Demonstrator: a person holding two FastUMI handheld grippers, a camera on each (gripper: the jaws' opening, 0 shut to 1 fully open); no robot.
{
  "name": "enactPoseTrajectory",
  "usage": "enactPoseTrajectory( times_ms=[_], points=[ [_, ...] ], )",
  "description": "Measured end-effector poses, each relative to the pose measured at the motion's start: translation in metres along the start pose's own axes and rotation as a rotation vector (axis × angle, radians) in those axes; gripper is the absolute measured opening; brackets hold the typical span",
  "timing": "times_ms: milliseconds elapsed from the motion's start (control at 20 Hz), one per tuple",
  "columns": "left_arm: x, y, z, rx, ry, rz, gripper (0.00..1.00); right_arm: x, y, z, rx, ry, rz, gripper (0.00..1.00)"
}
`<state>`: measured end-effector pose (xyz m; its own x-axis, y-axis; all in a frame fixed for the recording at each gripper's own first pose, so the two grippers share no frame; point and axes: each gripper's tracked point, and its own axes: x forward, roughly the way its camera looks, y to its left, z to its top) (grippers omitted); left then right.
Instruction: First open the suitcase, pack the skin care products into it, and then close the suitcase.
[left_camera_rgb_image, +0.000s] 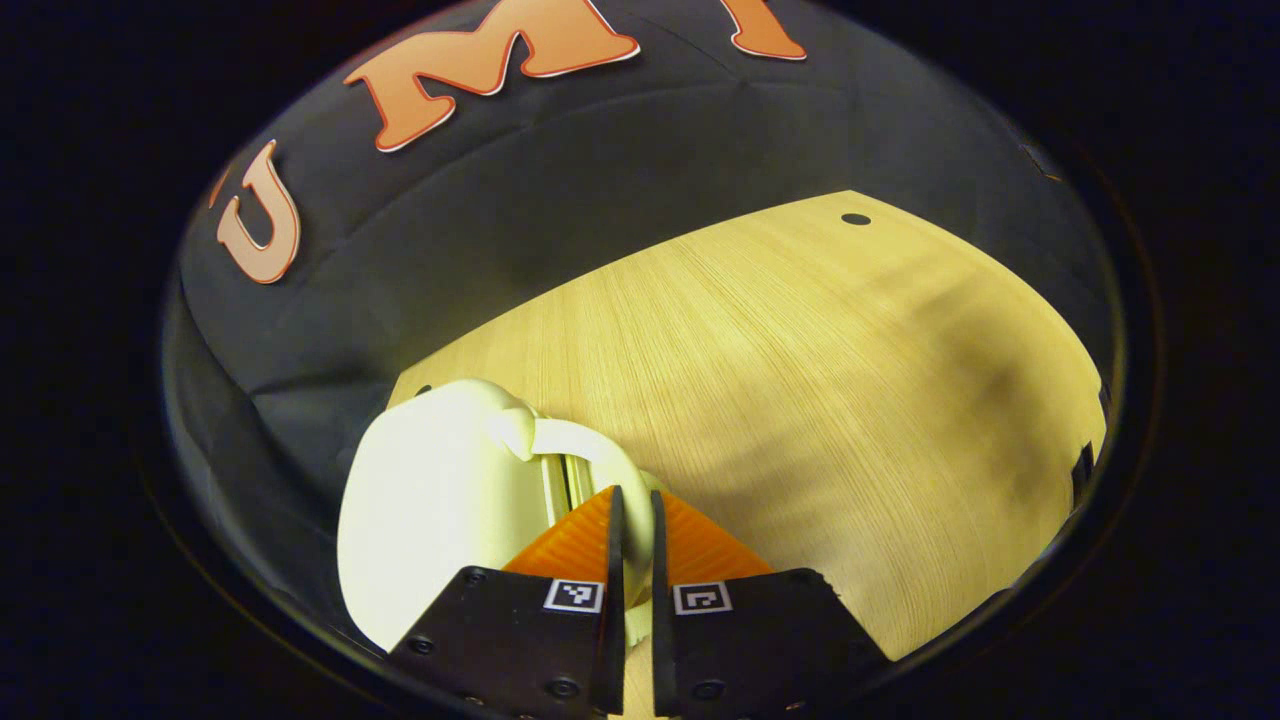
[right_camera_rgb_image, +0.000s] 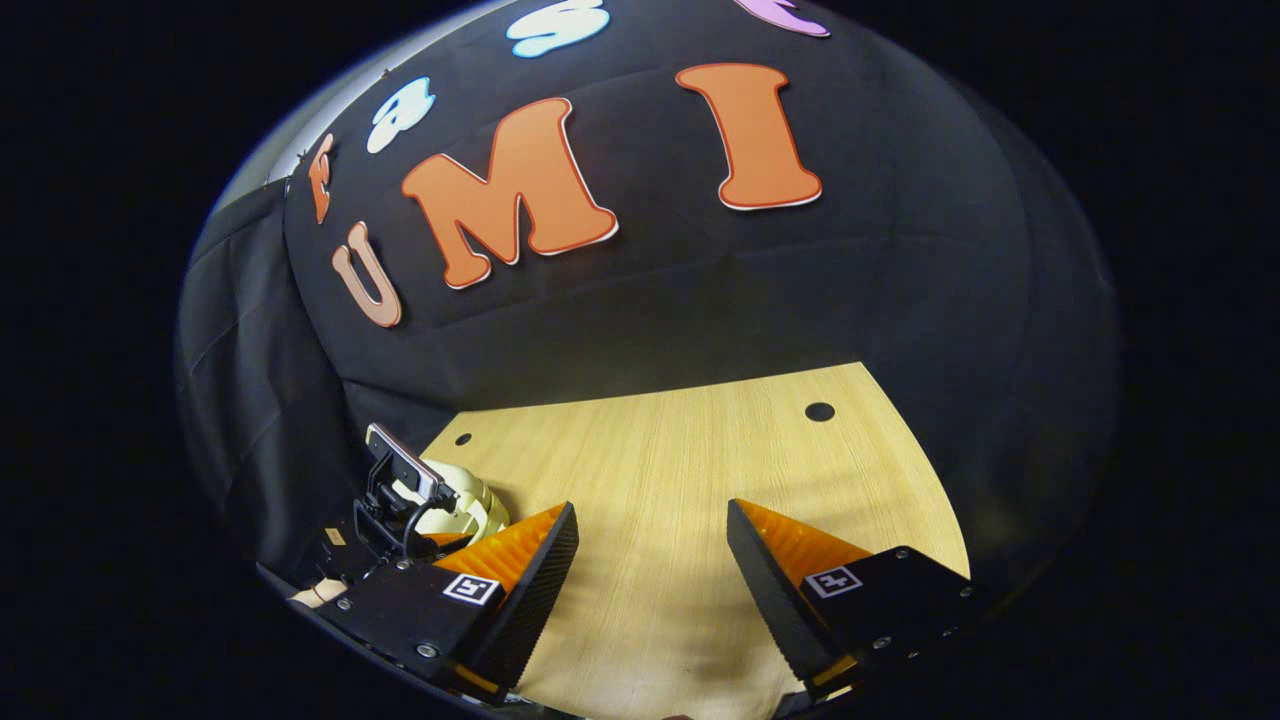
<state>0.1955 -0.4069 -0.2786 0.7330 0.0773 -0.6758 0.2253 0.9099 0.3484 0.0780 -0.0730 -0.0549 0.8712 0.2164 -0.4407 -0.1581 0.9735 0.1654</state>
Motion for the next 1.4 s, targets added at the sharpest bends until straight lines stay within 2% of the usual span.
enactPoseTrajectory(
  times_ms=[200, 300, 400, 450, 600, 650, 800, 950, 1050, 1150, 1200, 1250, 1400],
  points=[
    [0.007, -0.006, -0.008, 0.002, 0.034, -0.028, 0.12, -0.001, 0.004, -0.009, 0.005, 0.025, -0.033, 0.95],
    [0.014, -0.011, -0.016, -0.018, 0.063, -0.065, 0.21, -0.001, 0.01, -0.01, -0.001, 0.024, -0.048, 0.95],
    [0.016, -0.01, -0.012, -0.04, 0.051, -0.095, 0.24, -0.003, 0.017, -0.012, -0.007, 0.012, -0.068, 0.95],
    [0.011, -0.012, -0.009, -0.043, 0.034, -0.118, 0.31, -0.002, 0.019, -0.012, -0.004, 0.003, -0.082, 0.95],
    [-0.009, -0.016, 0.005, -0.068, -0.018, -0.171, 1.0, 0.0, 0.036, -0.015, 0.01, -0.016, -0.102, 0.95],
    [-0.022, -0.01, 0.014, -0.088, -0.044, -0.18, 1.0, 0.0, 0.042, -0.017, 0.004, -0.02, -0.106, 0.95],
    [-0.068, 0.018, 0.048, -0.16, -0.173, -0.143, 1.0, -0.007, 0.055, -0.011, -0.021, -0.064, -0.132, 0.95],
    [-0.12, 0.058, 0.092, -0.264, -0.344, -0.12, 1.0, -0.017, 0.069, 0.009, -0.028, -0.148, -0.144, 0.96],
    [-0.152, 0.089, 0.121, -0.314, -0.451, -0.068, 1.0, -0.031, 0.078, 0.028, -0.037, -0.229, -0.152, 0.95],
    [-0.179, 0.115, 0.139, -0.337, -0.522, -0.03, 0.99, -0.048, 0.086, 0.049, -0.056, -0.326, -0.152, 0.95],
    [-0.193, 0.131, 0.15, -0.349, -0.554, -0.008, 0.99, -0.054, 0.086, 0.058, -0.066, -0.363, -0.164, 1.0],
    [-0.21, 0.145, 0.154, -0.362, -0.58, 0.01, 0.99, -0.059, 0.086, 0.065, -0.076, -0.389, -0.173, 0.95],
    [-0.241, 0.167, 0.17, -0.381, -0.686, 0.027, 1.0, -0.071, 0.086, 0.072, -0.077, -0.425, -0.152, 0.95]
  ],
)
